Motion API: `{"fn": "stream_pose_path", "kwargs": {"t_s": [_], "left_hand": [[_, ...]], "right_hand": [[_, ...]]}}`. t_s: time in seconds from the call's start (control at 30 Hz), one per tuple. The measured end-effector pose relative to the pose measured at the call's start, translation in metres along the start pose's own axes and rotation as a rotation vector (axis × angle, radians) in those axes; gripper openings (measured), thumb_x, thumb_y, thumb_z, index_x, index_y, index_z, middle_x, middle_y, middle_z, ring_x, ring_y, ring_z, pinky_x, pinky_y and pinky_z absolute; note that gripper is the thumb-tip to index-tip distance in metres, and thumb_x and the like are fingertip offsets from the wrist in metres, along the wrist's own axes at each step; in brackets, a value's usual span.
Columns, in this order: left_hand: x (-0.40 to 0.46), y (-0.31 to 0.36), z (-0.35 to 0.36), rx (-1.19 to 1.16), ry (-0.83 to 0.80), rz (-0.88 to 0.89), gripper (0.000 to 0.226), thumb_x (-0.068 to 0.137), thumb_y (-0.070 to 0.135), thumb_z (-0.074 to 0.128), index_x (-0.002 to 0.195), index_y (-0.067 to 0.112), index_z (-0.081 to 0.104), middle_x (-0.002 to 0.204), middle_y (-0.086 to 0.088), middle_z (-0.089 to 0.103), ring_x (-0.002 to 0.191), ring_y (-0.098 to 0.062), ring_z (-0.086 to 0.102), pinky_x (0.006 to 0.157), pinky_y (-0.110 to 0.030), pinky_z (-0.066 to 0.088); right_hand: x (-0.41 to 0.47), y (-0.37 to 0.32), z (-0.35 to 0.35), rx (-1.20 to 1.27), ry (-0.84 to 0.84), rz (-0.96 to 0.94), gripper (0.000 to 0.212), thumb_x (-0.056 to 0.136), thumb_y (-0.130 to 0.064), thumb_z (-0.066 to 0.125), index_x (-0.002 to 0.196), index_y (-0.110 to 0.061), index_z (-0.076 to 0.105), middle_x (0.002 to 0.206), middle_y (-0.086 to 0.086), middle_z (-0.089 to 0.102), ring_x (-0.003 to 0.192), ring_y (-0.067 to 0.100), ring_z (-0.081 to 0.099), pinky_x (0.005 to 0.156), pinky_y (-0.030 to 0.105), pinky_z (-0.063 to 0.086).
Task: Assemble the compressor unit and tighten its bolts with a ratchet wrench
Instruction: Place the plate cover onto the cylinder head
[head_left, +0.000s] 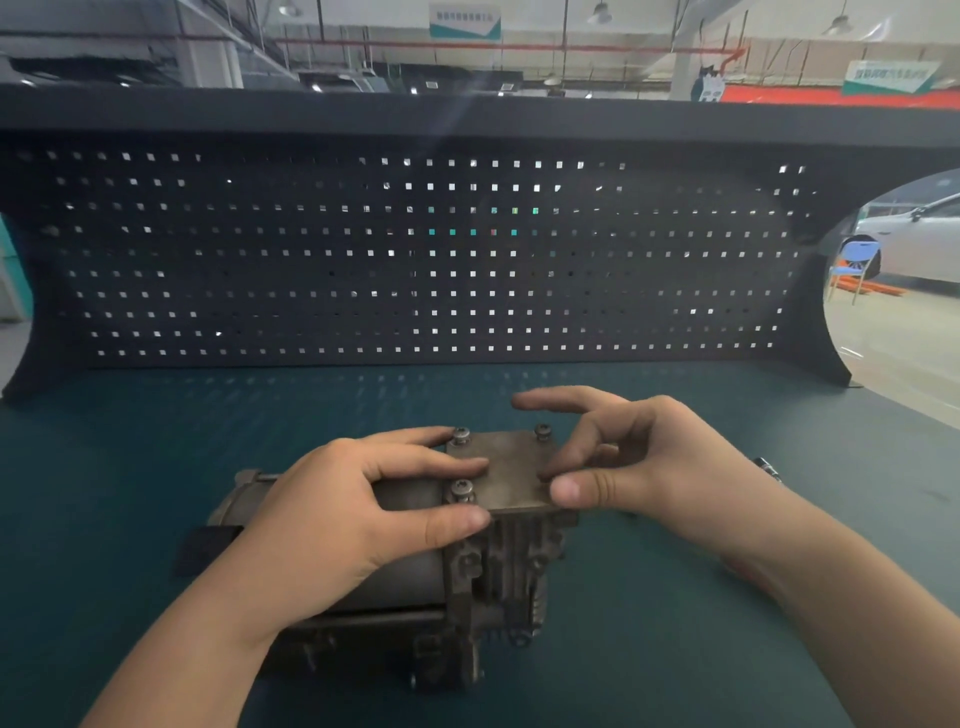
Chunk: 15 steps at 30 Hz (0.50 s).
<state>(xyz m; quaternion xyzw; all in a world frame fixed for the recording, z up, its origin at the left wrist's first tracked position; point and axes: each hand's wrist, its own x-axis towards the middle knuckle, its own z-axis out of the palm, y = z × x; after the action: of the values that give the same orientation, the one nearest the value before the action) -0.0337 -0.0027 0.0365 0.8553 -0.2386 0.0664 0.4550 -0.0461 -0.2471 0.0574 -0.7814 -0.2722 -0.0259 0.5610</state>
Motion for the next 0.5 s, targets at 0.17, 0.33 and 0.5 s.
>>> {"fn": "stream_pose_path", "kwargs": {"t_s": [0.17, 0.33, 0.5], "left_hand": [[0.0004, 0.0003, -0.0001, -0.001, -0.001, -0.003, 0.063, 0.038, 0.09, 0.065, 0.093, 0.061, 0.069, 0.124, 0.045, 0.052, 0.122, 0.016, 0.046, 0.114, -0.04, 0.035], [0.0001, -0.0001, 0.0, -0.004, 0.004, 0.003, 0.062, 0.038, 0.09, 0.066, 0.092, 0.061, 0.07, 0.123, 0.044, 0.053, 0.121, 0.016, 0.048, 0.113, -0.04, 0.036], [0.0001, -0.0002, 0.0002, 0.009, 0.005, 0.004, 0.057, 0.041, 0.086, 0.067, 0.093, 0.062, 0.069, 0.124, 0.046, 0.052, 0.122, 0.017, 0.046, 0.114, -0.04, 0.034]], "right_hand": [[0.0001, -0.0034, -0.0032, -0.033, -0.047, -0.014, 0.003, 0.072, -0.023, 0.08, 0.074, -0.024, 0.078, 0.126, -0.024, 0.058, 0.112, 0.0, 0.06, 0.081, 0.013, 0.046], [0.002, 0.001, 0.0022, -0.016, 0.026, 0.007, 0.017, 0.059, -0.028, 0.081, 0.057, -0.026, 0.064, 0.117, -0.022, 0.063, 0.092, 0.003, 0.068, 0.074, 0.016, 0.049], [0.0003, 0.0033, -0.0011, -0.031, -0.053, -0.027, 0.011, 0.073, -0.03, 0.076, 0.084, -0.027, 0.077, 0.133, -0.024, 0.054, 0.116, 0.003, 0.058, 0.094, 0.029, 0.05]]}}
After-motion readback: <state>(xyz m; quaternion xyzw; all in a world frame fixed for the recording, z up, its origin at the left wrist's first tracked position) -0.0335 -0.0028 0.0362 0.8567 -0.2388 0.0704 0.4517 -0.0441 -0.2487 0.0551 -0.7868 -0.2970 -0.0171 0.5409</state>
